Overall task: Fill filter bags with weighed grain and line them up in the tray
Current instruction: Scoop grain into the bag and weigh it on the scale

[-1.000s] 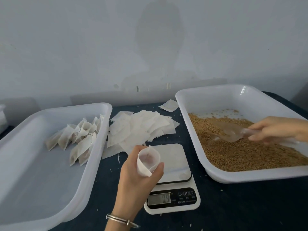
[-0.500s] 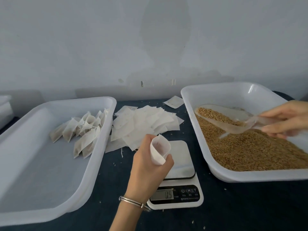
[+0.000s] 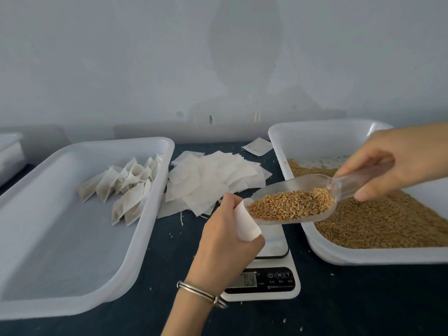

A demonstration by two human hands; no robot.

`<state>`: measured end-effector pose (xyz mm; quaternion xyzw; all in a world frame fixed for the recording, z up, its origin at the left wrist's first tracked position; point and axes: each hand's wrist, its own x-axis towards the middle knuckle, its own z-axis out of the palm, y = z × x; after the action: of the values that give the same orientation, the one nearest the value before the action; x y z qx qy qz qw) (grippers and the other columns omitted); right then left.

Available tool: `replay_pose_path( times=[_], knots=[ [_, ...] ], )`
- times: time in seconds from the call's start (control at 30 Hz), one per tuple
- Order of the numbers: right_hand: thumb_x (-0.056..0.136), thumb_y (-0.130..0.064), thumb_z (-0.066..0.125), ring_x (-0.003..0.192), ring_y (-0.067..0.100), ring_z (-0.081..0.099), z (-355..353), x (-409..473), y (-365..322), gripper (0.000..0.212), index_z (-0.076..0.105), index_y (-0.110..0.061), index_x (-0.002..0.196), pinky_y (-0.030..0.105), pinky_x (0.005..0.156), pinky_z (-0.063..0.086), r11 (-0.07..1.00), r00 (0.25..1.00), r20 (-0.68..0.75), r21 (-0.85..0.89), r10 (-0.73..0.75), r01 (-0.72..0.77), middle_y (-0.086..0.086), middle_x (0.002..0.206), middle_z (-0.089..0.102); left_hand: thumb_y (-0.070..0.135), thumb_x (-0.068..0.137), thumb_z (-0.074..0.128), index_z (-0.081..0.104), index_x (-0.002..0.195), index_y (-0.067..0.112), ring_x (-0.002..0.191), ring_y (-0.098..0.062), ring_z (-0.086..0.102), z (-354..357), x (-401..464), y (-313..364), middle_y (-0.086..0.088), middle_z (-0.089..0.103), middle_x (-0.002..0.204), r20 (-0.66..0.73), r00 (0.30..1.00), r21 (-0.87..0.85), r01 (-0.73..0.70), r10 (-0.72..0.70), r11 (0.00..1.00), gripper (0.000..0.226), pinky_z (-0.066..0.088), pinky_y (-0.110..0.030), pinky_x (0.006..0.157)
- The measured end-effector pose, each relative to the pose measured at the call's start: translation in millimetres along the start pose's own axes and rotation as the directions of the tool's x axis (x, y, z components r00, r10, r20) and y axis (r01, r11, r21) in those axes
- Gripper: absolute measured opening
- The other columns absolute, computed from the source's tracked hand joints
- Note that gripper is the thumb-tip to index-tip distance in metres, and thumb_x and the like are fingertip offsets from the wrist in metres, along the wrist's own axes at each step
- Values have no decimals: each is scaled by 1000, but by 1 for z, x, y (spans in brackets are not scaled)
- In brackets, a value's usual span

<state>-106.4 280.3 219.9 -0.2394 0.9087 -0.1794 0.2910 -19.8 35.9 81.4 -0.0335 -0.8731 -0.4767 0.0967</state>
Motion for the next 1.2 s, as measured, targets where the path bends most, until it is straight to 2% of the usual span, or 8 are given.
replay_pose_path(
  times=[0.13, 0.2, 0.37, 0.47, 0.6, 0.7, 0.97, 1.2],
  knots=[
    [61, -54, 73, 58, 7, 63, -8, 3, -18, 32, 64, -61, 91, 14, 57, 48, 998, 1000, -11, -62, 24, -25, -17, 78, 72, 20, 75, 67, 43, 97, 32, 73, -7, 54, 3, 1, -1, 8, 57, 87, 0, 1000, 16, 19, -19, 1000, 35, 46, -17, 57],
    [68, -44, 74, 52, 1, 58, -11, 3, -24, 27, 67, -55, 91, 8, 53, 43, 996, 1000, -16, -90, 26, -28, -11, 74, 72, 21, 75, 67, 42, 98, 32, 75, -8, 55, 4, 1, -2, 9, 57, 88, -1, 1000, 21, 30, -30, 999, 36, 46, -17, 58],
    [68, -40, 74, 47, 1, 56, -15, 7, -34, 24, 72, -46, 91, 6, 50, 41, 986, 999, -16, -160, 42, -44, -16, 65, 69, 18, 74, 66, 43, 95, 30, 73, -9, 55, 6, 2, -6, 9, 58, 86, -15, 998, 3, 54, -54, 999, 34, 45, -16, 56],
    [65, -46, 72, 48, 0, 57, -16, 9, -37, 25, 70, -52, 89, 8, 49, 41, 980, 997, -14, -185, 72, -73, -15, 68, 70, 15, 73, 65, 43, 94, 28, 70, -11, 54, 7, 3, -8, 7, 57, 84, -16, 997, -13, 72, -72, 997, 32, 42, -19, 54],
    [59, -51, 71, 50, 1, 58, -18, 9, -43, 30, 66, -57, 88, 12, 49, 42, 973, 994, -32, -207, 102, -107, -4, 75, 72, 14, 74, 64, 41, 91, 30, 70, -10, 51, 9, 2, -10, 7, 56, 84, -20, 997, -18, 73, -73, 997, 32, 37, -16, 55],
    [64, -45, 73, 49, 1, 58, -20, 9, -48, 27, 67, -55, 88, 6, 49, 41, 970, 994, -32, -218, 105, -109, -9, 73, 72, 15, 75, 63, 40, 89, 31, 70, -9, 51, 10, 2, -10, 7, 55, 84, -23, 997, -14, 72, -73, 997, 32, 38, -15, 54],
    [57, -50, 69, 49, 1, 58, -20, 9, -60, 31, 65, -59, 87, 6, 48, 40, 960, 992, -23, -250, 128, -129, -8, 70, 71, 15, 76, 64, 40, 90, 32, 76, -8, 54, 11, 0, -11, 10, 56, 89, -24, 997, -39, 69, -70, 997, 32, 41, -16, 57],
    [65, -44, 72, 48, 1, 56, -19, 9, -64, 24, 71, -46, 90, 9, 47, 40, 951, 992, -22, -283, 128, -129, -9, 67, 70, 13, 77, 62, 41, 94, 36, 79, -7, 55, 12, -2, -13, 12, 56, 92, -26, 998, -71, 55, -57, 996, 35, 42, -16, 60]
  ],
)
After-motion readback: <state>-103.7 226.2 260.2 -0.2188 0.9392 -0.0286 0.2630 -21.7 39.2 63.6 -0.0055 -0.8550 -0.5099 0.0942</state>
